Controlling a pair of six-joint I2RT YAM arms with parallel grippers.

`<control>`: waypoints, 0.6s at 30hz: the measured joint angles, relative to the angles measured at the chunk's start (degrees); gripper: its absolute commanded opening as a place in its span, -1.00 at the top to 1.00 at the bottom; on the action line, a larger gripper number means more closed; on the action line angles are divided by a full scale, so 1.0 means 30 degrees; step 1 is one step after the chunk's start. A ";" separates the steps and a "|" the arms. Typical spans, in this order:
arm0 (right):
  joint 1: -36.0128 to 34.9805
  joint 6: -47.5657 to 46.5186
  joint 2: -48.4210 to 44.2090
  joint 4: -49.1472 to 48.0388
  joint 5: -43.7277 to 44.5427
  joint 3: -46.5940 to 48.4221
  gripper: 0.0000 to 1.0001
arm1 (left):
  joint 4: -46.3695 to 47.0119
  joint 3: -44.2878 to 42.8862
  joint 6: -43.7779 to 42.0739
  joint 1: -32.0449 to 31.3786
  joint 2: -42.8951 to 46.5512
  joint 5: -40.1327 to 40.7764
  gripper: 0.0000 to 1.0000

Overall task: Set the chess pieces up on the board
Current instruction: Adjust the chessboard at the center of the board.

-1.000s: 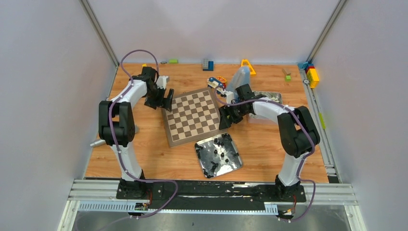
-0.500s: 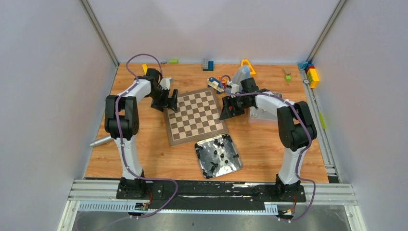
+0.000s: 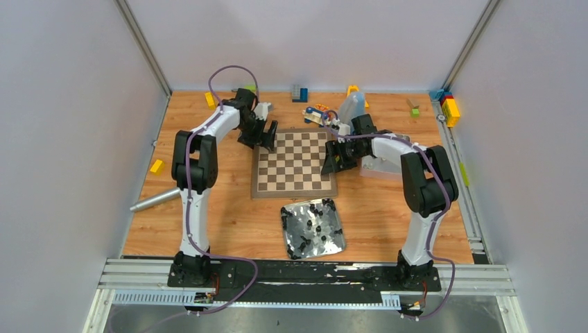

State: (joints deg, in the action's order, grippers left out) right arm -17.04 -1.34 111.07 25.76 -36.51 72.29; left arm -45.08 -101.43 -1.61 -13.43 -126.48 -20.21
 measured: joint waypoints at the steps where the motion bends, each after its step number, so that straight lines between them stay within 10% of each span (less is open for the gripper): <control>1: 0.0073 0.0000 -0.0058 -0.0007 0.0073 -0.0146 -0.41 | -0.0036 -0.0568 0.0000 -0.0131 -0.0342 -0.0015 -1.00; 18: 0.1749 -0.1173 -0.1953 0.0678 0.1013 -0.1129 -0.45 | -0.0510 -0.3650 0.0007 -0.1792 -0.2200 0.0000 -1.00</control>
State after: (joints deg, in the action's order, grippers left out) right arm -11.79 -4.86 105.21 27.79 -33.47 68.90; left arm -46.61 -112.38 -1.58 -18.81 -133.08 -20.21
